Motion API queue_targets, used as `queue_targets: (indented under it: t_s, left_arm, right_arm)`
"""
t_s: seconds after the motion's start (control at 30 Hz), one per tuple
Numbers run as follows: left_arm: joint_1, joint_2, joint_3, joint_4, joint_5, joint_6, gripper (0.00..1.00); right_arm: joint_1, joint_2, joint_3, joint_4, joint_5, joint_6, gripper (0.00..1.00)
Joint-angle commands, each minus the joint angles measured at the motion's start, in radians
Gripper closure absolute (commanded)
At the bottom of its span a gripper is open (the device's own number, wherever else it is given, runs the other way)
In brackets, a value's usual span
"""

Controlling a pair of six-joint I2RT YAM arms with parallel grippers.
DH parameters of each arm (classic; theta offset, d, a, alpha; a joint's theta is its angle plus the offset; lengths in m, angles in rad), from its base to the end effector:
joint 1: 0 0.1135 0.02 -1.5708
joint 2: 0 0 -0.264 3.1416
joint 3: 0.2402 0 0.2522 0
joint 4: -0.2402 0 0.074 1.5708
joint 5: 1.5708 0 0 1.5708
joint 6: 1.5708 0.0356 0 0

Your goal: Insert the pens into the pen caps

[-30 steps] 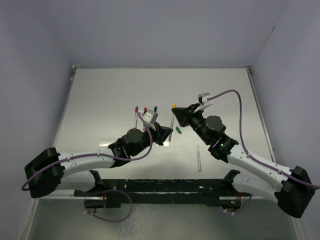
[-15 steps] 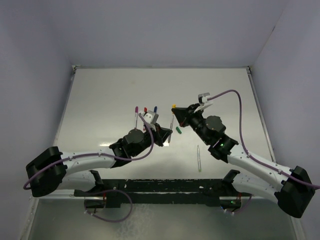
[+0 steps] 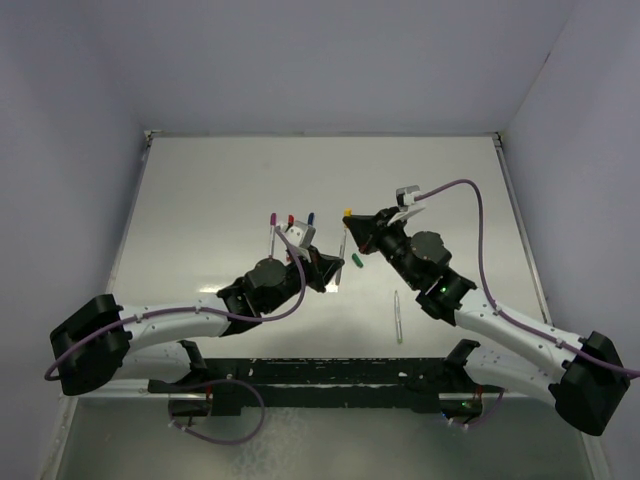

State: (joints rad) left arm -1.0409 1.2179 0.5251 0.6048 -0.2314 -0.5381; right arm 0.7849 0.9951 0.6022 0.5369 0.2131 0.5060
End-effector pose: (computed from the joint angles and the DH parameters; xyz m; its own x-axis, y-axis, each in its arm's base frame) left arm 0.1404 -0.2235 0.2414 -0.4094 -0.2880 -0.8657 0.5993 0.6306 -0.4932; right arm 0.1703 0.1595 0.3122 -0.1742 0.4956 -0.8509 -0.5239 0.6850 0.5062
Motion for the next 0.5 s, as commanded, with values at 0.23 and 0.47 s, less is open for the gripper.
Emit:
queue_targets:
  t_s: [0.23,0.47]
  left_arm:
    - [0.008,-0.018,0.002,0.066,-0.004,0.006,1.0]
    - [0.007,-0.022,-0.003,0.068,-0.011,0.001,1.0]
  right_arm:
    - [0.003,0.012,0.006,0.067,-0.024,0.002,1.0]
    - [0.003,0.013,0.0,0.067,-0.025,0.008,1.0]
